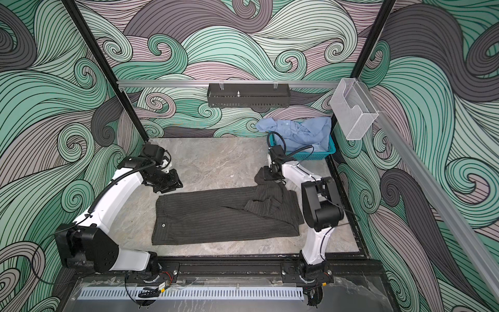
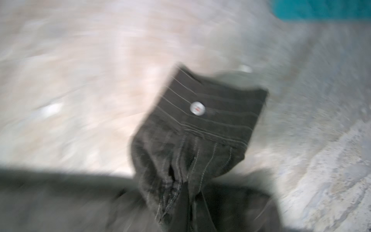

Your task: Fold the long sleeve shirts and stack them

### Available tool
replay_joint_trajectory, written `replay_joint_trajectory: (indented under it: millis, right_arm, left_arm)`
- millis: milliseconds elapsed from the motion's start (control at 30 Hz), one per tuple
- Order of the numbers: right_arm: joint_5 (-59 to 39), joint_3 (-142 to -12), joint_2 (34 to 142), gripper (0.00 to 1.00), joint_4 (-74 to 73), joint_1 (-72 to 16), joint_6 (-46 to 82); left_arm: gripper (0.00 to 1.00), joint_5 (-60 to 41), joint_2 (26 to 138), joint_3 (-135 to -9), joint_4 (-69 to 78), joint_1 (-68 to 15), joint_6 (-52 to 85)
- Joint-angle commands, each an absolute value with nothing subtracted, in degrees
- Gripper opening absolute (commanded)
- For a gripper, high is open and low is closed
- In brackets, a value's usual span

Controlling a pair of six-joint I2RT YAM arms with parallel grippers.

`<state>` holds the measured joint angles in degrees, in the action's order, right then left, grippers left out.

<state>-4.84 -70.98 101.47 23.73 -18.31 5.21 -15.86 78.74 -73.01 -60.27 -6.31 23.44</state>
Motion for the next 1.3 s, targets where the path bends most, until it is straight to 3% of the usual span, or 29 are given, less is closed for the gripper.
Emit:
replay_joint_trajectory:
  millis: [0,133,367,633,1067,1267]
  right_arm:
    - [-12.1,-62.8,90.1,0.0,14.2,-24.3,-8.6]
    - [-21.9,-54.6,79.4,0.0,10.8,-28.0,-17.4]
    - [-36.2,-50.0,70.2,0.0,20.0,-32.2,-30.7]
    - [-44.3,-48.1,64.4,0.0,28.1,-33.6,-39.5]
    - [-36.2,-48.8,54.5,0.0,42.8,-40.6,-59.2]
    - [-31.0,-47.3,50.7,0.0,44.3,-46.3,-61.5]
  left_arm:
    - [0.4,-23.9,74.5,-69.1,-55.6,-7.0,20.0]
    - [0.45,-29.2,67.0,-60.2,-43.2,-9.4,20.0]
    - [0.58,-33.0,54.5,-45.5,-22.1,-14.8,21.7]
    - [0.68,-34.9,55.6,-38.1,-10.9,-24.2,26.4]
    - [0.71,-42.0,54.5,-36.7,-1.5,-35.8,12.8]
    - [0.83,-43.9,53.9,-36.6,-0.4,-42.1,6.9]
